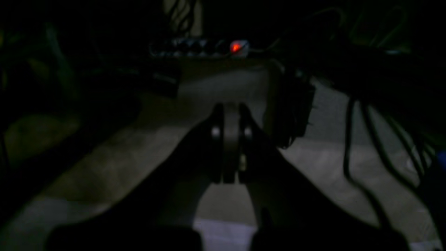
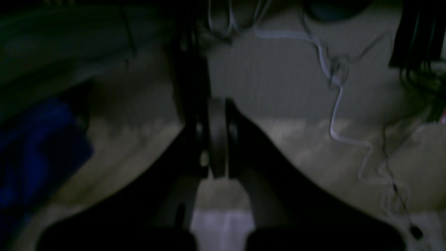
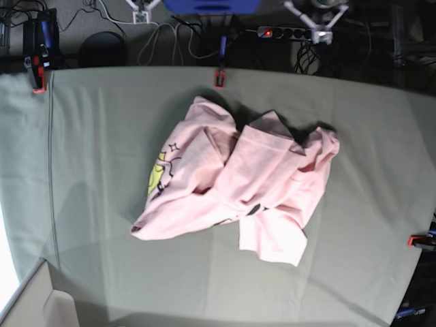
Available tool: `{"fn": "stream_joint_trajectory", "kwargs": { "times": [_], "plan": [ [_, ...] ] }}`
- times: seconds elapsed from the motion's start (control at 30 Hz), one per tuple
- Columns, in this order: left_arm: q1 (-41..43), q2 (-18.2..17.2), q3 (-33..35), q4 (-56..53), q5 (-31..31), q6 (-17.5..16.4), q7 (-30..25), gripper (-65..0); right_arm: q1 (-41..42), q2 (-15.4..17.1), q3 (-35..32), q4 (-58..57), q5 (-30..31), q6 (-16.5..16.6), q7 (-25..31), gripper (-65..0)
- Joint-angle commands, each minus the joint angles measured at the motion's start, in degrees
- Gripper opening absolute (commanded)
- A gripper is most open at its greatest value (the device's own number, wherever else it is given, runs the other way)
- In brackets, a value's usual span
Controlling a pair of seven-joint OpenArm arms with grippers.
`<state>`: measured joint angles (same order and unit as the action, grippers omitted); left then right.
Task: Layout the t-shirt on the table in an organized manner, then fold the t-shirt properly
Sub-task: 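Move both grippers from rest toward the crumpled pink t-shirt, then lower the right gripper onto the pink t-shirt and pinch the fabric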
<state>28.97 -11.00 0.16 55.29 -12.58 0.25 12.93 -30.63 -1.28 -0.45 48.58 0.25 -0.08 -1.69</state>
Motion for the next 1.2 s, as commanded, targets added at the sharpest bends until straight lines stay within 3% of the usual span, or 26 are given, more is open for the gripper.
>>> {"fn": "stream_joint_trajectory", "kwargs": {
  "times": [0.0,0.1,0.23,0.3,0.43,0.67,0.73,0.8,0.9,0.97,1.03,1.17],
  "plan": [
    [1.23,-2.23,-0.21,5.86,-2.23,-0.12,0.39,-65.0,-2.91,0.0,-0.04,4.39,0.23,0.38,0.6,-65.0],
    [6.15,-7.24,-0.47,19.39,-8.39,-0.12,4.79,-65.0,-10.2,0.27,0.05,18.02,0.23,0.38,-3.27,-65.0],
    [10.55,-12.42,-0.82,32.58,-13.05,0.41,5.14,-65.0,-16.88,1.41,0.05,35.51,0.23,0.38,-7.05,-65.0],
    [10.81,-13.21,-2.23,37.15,-14.28,0.41,5.58,-65.0,-18.11,2.38,0.05,42.9,0.23,0.38,-8.46,-65.0],
    [9.49,-11.98,-6.45,42.25,-14.81,0.41,5.67,-65.0,-17.85,3.34,0.05,54.24,0.23,0.38,-14.97,-65.0],
    [5.53,-5.39,-12.52,48.41,-14.45,0.41,6.02,-63.3,-11.08,2.2,0.14,67.42,0.23,0.38,-24.64,-65.0],
    [4.13,-4.6,-13.04,49.46,-14.37,0.41,9.01,-56.8,-8.71,1.06,0.49,67.42,0.23,0.38,-26.22,-65.0],
    [2.11,-4.07,-13.04,49.81,-14.37,0.41,13.14,-45.3,-7.04,0.97,0.05,67.34,0.23,0.38,-28.94,-63.5],
    [0.08,-3.54,-13.13,48.49,-14.45,-0.03,14.98,-26.9,-6.51,0.97,-1.62,67.34,0.23,0.38,-30.26,-53.9],
    [-1.15,-2.84,-13.13,46.82,-14.37,-0.03,14.9,-18.1,-6.33,1.06,-2.85,67.34,0.23,0.38,-30.0,-46.7],
    [-3.08,-2.49,-13.04,45.59,-14.37,-0.03,15.07,-13.8,-4.93,1.32,-4.61,67.25,0.23,0.38,-30.61,-41.5],
    [-5.72,-2.49,-12.78,42.69,-14.37,-0.03,15.07,-13.2,-2.38,2.99,-8.83,65.75,0.23,0.38,-32.2,-38.1]
  ]
}}
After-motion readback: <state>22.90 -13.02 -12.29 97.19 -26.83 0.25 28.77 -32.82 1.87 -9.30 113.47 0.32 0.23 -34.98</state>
